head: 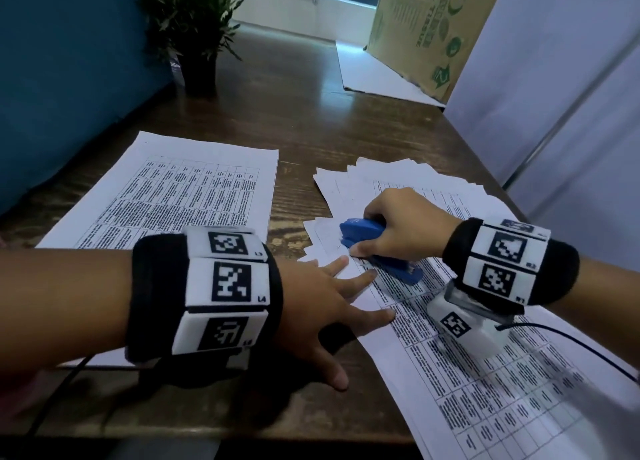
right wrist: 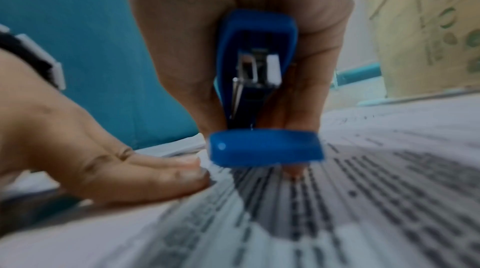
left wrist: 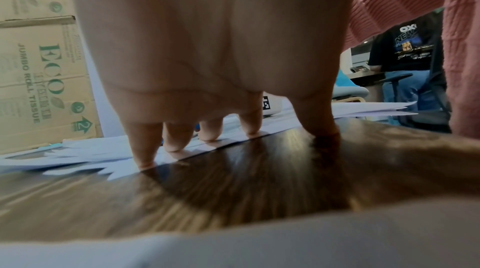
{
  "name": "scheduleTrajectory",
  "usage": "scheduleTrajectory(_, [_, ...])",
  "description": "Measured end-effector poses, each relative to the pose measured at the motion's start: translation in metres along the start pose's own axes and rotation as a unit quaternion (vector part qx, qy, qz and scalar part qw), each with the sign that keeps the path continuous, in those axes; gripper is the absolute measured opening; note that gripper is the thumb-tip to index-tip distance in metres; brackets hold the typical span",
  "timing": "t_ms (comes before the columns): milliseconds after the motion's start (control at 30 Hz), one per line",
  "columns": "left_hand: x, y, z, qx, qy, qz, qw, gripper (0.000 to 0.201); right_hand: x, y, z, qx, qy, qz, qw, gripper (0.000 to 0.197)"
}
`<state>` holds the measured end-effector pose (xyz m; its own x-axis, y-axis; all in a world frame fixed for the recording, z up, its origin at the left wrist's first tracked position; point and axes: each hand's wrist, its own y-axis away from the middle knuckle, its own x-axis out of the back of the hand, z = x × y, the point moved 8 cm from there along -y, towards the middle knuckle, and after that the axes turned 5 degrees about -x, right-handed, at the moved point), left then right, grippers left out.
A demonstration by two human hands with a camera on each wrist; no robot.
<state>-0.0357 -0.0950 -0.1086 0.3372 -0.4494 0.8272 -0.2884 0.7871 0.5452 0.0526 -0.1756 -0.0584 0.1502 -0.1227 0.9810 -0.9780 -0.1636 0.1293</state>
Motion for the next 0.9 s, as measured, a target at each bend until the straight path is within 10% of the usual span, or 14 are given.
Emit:
scheduleTrajectory(367, [0.000,0.002,0.000,0.001,0.001,0.007,1.000,0.084,-0.001,-0.011,-0.010,-0.019,0.005,0.004,1.000,0.036])
scheduleTrajectory(633, [0.000,0.002,-0.001,0.002,0.008,0.005,1.000,0.084,0.004,-0.005,0.027,-0.012,-0.062,-0.126,0.990,0.028])
scheduleTrajectory(900, [0.000,0.001,-0.001,0.003,0.003,0.007,1.000,0.085,0.019,-0.006,0.057,-0.029,0.086,-0.019,0.996,0.037])
